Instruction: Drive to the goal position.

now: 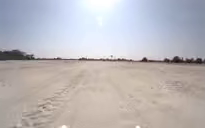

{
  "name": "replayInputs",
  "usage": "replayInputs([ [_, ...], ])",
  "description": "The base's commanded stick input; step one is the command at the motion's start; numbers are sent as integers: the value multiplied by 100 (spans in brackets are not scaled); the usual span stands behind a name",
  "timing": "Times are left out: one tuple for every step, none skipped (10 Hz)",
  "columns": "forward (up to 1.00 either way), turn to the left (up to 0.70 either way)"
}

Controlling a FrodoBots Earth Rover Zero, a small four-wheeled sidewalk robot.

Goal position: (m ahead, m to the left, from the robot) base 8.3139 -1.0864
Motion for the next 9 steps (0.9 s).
replayInputs([
  [70, 0],
  [70, 0],
  [70, 0],
  [70, 0],
  [70, 0],
  [70, 0],
  [70, 0],
  [70, 0],
  [70, 0],
])
